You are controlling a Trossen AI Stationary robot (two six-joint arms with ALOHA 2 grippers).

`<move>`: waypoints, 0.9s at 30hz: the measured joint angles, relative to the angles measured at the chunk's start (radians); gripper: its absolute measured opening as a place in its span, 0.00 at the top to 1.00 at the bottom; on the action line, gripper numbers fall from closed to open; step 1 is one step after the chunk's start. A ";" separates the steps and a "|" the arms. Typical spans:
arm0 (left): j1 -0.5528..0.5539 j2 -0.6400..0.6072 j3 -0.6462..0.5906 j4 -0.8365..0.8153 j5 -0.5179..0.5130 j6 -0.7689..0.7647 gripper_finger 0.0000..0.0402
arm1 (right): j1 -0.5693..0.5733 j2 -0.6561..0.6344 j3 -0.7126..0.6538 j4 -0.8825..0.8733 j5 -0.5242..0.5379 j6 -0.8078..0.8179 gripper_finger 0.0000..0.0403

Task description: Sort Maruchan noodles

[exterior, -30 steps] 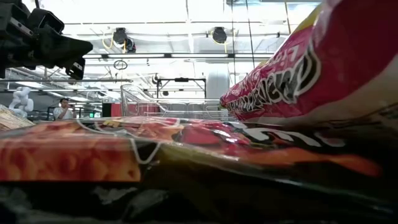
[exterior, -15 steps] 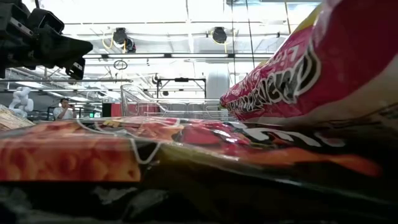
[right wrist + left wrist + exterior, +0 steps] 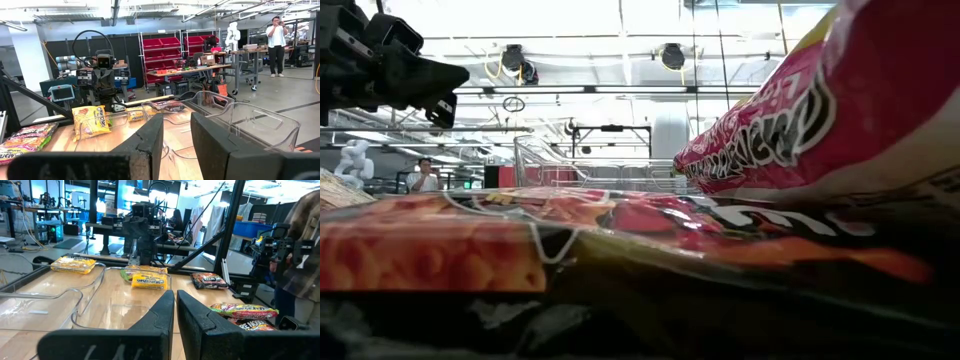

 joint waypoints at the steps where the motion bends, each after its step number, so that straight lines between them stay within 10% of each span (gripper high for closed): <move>1: 0.000 0.000 0.000 0.000 0.000 0.000 0.94 | 0.000 0.000 0.000 0.000 0.000 0.000 0.77; 27: 0.000 0.000 0.000 0.000 0.000 0.000 0.94 | 0.000 0.000 0.000 0.008 0.000 0.081 0.77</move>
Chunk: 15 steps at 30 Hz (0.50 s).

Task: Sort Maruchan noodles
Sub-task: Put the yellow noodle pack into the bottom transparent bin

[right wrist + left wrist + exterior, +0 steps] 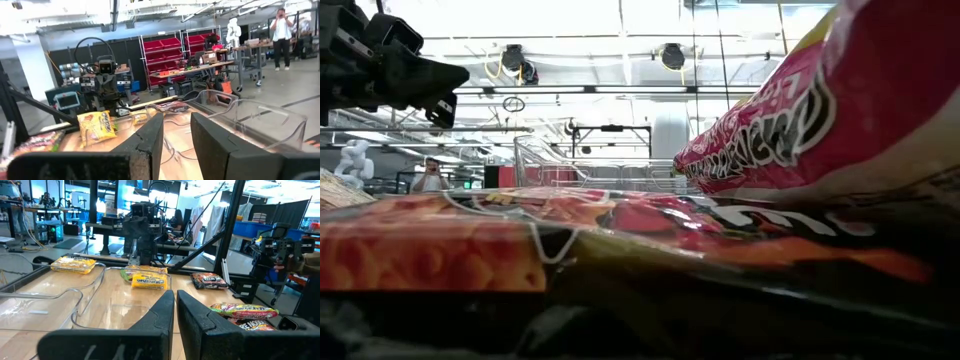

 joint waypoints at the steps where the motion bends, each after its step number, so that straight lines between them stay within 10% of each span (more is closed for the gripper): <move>1: 0.000 0.000 0.000 0.001 0.000 0.000 0.94 | 0.000 0.000 0.000 0.000 0.000 0.018 0.77; 15: 0.000 0.000 -0.001 0.087 -0.010 -0.113 0.94 | 0.000 0.000 0.000 0.000 0.000 0.136 0.77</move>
